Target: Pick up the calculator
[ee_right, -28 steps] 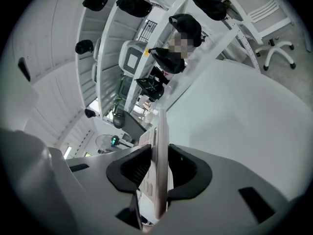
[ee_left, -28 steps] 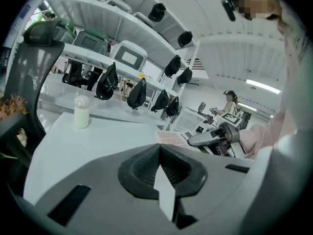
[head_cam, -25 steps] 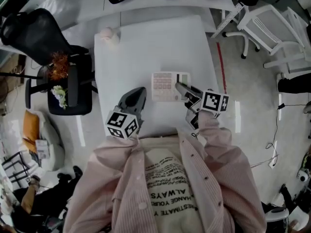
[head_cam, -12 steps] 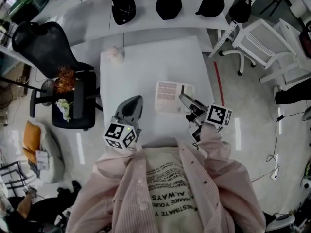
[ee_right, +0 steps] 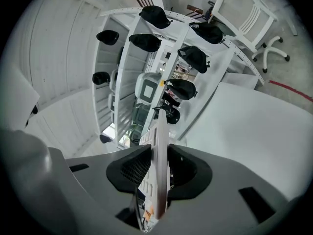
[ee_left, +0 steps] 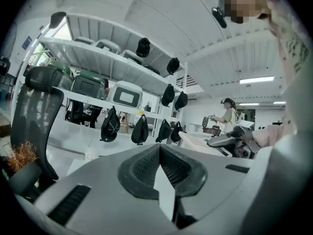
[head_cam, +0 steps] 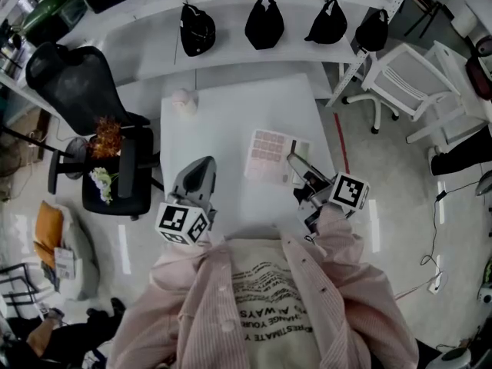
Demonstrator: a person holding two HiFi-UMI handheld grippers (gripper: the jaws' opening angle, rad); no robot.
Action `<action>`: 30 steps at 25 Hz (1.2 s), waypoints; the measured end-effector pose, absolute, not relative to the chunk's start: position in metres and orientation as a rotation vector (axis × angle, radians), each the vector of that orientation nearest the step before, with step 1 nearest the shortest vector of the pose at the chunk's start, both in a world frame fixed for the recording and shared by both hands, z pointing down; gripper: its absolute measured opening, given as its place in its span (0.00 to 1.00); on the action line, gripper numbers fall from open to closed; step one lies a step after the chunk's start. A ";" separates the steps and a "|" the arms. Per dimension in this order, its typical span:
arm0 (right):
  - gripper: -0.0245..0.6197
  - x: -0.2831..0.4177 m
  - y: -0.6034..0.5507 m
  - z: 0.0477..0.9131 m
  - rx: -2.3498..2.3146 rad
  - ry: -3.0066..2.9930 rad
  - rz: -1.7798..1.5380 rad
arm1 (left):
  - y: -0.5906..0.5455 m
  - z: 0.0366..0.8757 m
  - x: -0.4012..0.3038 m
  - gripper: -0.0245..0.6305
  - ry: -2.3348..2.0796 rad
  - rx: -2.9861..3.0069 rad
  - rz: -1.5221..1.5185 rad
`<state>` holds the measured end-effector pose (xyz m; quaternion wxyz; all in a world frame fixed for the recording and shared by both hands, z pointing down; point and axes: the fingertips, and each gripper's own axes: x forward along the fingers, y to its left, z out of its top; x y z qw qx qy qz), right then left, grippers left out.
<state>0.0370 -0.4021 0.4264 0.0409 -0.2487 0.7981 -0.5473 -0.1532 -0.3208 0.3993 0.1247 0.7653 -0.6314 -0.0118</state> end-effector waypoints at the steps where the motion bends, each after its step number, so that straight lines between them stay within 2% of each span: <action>1: 0.20 0.039 -0.402 0.424 -0.770 2.435 -1.674 | -0.320 0.396 -0.155 0.04 -1.848 2.231 -0.042; 13: 0.20 0.047 -0.402 0.398 -0.756 2.357 -1.625 | -0.313 0.368 -0.169 0.04 -1.944 2.237 -0.077; 30: 0.20 0.053 -0.402 0.402 -0.770 2.320 -1.640 | -0.309 0.372 -0.166 0.04 -1.947 2.250 -0.016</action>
